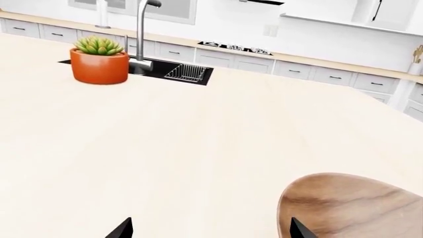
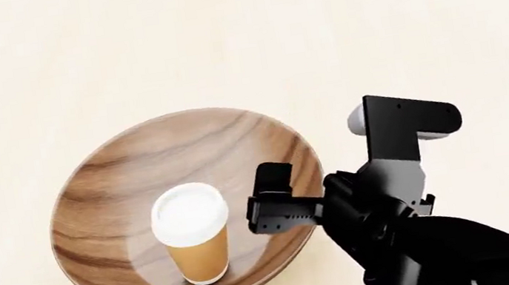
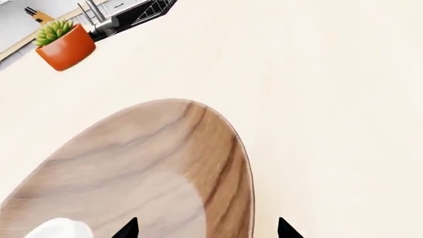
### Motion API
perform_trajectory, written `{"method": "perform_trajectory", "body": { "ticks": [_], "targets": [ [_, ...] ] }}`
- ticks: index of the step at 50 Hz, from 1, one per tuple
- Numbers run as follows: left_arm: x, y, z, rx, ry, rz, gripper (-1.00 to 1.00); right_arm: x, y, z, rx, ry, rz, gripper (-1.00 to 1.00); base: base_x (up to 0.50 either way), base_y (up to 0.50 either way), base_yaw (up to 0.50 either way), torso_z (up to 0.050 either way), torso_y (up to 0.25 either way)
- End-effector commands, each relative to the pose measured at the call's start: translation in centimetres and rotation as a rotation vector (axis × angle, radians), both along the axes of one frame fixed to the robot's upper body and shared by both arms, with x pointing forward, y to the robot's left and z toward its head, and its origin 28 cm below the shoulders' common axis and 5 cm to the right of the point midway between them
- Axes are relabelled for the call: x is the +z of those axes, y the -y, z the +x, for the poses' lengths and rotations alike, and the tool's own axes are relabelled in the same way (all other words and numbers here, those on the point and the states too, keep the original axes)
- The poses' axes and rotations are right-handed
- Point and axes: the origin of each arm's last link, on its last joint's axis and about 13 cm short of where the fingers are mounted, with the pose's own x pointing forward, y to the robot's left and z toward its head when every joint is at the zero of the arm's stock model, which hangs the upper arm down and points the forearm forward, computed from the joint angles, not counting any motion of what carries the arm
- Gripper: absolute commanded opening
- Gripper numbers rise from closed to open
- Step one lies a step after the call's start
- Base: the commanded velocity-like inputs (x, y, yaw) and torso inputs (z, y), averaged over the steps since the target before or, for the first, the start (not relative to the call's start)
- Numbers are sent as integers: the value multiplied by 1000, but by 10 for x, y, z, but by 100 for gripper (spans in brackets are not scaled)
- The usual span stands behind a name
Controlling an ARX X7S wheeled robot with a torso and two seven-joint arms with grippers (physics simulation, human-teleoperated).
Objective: Place the cup inside the bowl on the dining table and move the bowl to any counter.
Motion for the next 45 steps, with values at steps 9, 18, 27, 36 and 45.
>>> {"method": "perform_trajectory", "body": {
  "ticks": [9,18,27,36,45],
  "targets": [
    [-2,1,3,12,6,-3,100,-10,-2,1,-3,-53,-25,100,0,0,0,0,0],
    [-2,-1,2,13,6,-3,100,-12,-3,1,-5,-66,-82,100,0,0,0,0,0],
    [-1,-1,2,11,7,-3,100,-14,-5,3,8,-79,-77,100,0,0,0,0,0],
    [-2,2,2,9,7,-5,100,-13,-7,3,17,-98,-28,100,0,0,0,0,0],
    [-4,0,2,12,1,-3,100,-13,-8,2,4,-110,20,-100,0,0,0,0,0]
  ]
}}
